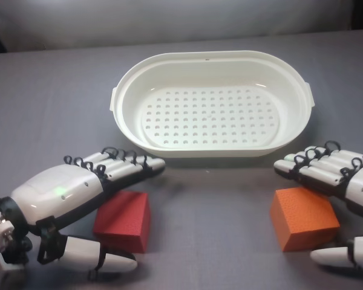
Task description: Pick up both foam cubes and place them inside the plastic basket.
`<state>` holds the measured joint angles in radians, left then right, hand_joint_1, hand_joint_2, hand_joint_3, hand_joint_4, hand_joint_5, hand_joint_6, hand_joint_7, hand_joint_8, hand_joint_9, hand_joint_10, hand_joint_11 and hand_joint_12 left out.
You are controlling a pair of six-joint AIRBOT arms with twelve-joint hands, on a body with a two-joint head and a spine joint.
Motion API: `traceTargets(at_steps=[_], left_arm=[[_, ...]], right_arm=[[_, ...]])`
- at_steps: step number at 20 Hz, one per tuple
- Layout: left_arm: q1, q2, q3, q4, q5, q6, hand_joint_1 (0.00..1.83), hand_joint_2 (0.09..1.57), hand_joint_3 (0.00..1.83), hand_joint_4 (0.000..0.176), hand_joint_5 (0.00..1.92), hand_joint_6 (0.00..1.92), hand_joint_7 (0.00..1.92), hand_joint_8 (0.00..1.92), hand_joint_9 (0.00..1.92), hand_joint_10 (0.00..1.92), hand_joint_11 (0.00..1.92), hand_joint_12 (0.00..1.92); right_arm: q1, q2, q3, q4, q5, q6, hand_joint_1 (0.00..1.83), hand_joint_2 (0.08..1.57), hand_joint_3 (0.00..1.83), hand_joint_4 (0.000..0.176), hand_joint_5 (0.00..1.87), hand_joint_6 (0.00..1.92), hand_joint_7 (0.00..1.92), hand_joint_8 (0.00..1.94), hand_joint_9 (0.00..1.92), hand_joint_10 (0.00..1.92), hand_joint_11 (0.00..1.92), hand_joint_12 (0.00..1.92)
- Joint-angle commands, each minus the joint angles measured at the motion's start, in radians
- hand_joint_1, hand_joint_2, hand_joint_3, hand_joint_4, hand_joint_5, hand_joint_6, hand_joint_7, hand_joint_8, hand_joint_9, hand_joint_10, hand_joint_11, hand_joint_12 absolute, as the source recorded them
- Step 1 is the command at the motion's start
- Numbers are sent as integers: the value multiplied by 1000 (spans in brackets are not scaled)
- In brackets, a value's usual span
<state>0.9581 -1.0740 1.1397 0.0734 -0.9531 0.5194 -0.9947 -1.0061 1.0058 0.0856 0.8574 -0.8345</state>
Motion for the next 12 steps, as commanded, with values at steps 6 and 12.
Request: traceTargets(at_steps=[6, 12], left_arm=[[-24, -1, 15, -9, -129, -9, 1334, 1231, 7, 0, 759, 1137, 686, 1449, 764, 1644, 726, 1801], [-126, 46, 7, -11, -233, 45, 1350, 1220, 0, 0, 702, 1186, 775, 1339, 767, 1579, 589, 1708]], right_arm=[[36, 6, 7, -6, 129, 14, 1334, 1252, 1, 0, 618, 1301, 732, 1391, 729, 1617, 655, 1680], [103, 84, -10, -9, 262, 8, 1326, 1254, 0, 0, 591, 1380, 760, 1357, 731, 1598, 511, 1729]])
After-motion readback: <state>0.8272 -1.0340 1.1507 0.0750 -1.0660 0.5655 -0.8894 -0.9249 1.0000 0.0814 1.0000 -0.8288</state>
